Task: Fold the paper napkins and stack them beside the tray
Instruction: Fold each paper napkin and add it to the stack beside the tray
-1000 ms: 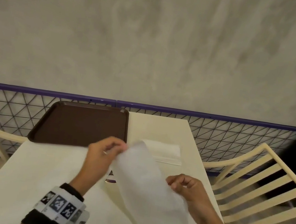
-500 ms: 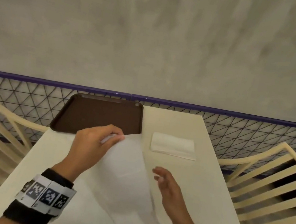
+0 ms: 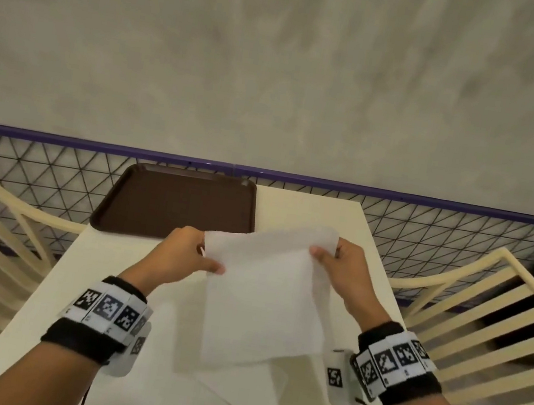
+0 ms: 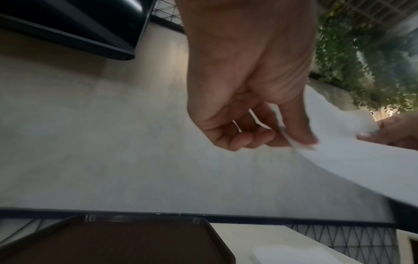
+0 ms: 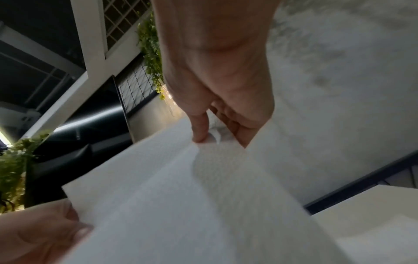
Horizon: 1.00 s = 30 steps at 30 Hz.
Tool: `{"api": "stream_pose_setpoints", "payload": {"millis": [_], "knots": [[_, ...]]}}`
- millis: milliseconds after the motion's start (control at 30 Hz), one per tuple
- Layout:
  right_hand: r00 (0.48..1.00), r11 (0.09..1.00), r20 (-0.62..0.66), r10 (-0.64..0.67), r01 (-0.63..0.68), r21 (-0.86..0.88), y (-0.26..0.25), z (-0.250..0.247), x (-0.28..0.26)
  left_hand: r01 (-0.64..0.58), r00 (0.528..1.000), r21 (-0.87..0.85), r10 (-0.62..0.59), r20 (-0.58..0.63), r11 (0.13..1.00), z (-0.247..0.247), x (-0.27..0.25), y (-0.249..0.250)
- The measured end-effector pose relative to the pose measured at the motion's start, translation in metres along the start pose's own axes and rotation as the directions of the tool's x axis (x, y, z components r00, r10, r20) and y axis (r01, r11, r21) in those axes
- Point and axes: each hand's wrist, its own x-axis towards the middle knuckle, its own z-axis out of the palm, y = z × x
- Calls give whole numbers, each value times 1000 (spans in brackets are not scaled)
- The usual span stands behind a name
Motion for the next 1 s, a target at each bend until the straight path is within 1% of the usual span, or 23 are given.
{"api": "stream_pose_setpoints", "payload": {"millis": [33, 100, 167, 200, 267, 333, 367, 433, 500, 600, 667, 700, 733, 767, 867, 933, 1000], "knots": [[1000, 1000, -15, -16, 16, 20, -1, -3, 3, -20, 998, -55, 17, -63, 998, 2, 6, 0], [994, 990, -77, -79, 88, 110, -6, -9, 9, -131, 975, -176, 95, -200, 976, 5, 16, 6], [971, 961, -127, -201, 220, 166, -11, -14, 9, -234, 934, -285, 133, -332, 930, 7, 20, 16], [957, 941, -133, -257, 279, 189, -11, -17, 7, -274, 917, -328, 143, -373, 904, 9, 20, 22], [943, 911, -115, -312, 331, 246, -4, -22, -1, -346, 901, -397, 183, -393, 850, 17, 16, 26], [943, 904, -83, -321, 331, 269, 15, -27, -12, -382, 904, -430, 234, -357, 818, 34, 12, 16], [943, 914, -58, -327, 331, 237, 27, -30, -19, -386, 909, -430, 256, -330, 816, 44, 9, 7], [945, 941, 23, -326, 322, 99, 57, -35, -33, -385, 914, -367, 296, -276, 847, 67, 3, -19], [959, 967, 125, -253, 249, 50, 98, -38, -44, -330, 940, -309, 278, -199, 892, 94, -4, -45], [979, 996, 201, -24, 6, 89, 157, -39, -60, -191, 982, -255, 184, -51, 948, 131, -14, -81], [971, 993, 227, 81, -98, 65, 185, -38, -69, -125, 987, -200, 143, 77, 972, 147, -21, -96], [965, 992, 238, 109, -120, 28, 196, -36, -73, -109, 983, -149, 129, 132, 983, 152, -25, -101], [960, 990, 243, 140, -139, -19, 202, -35, -75, -99, 980, -114, 117, 162, 989, 157, -27, -103], [955, 985, 245, 169, -160, -56, 203, -34, -76, -89, 981, -107, 106, 162, 990, 160, -27, -106], [956, 964, 166, 243, -220, -148, 192, -31, -67, -14, 996, -169, 28, 80, 985, 168, -21, -117], [957, 956, 115, 265, -245, -158, 184, -28, -55, 29, 1000, -218, -27, 10, 976, 169, -14, -112], [947, 941, 84, 311, -295, -165, 183, -24, -43, 66, 996, -232, -78, -40, 970, 170, -5, -106]]}}
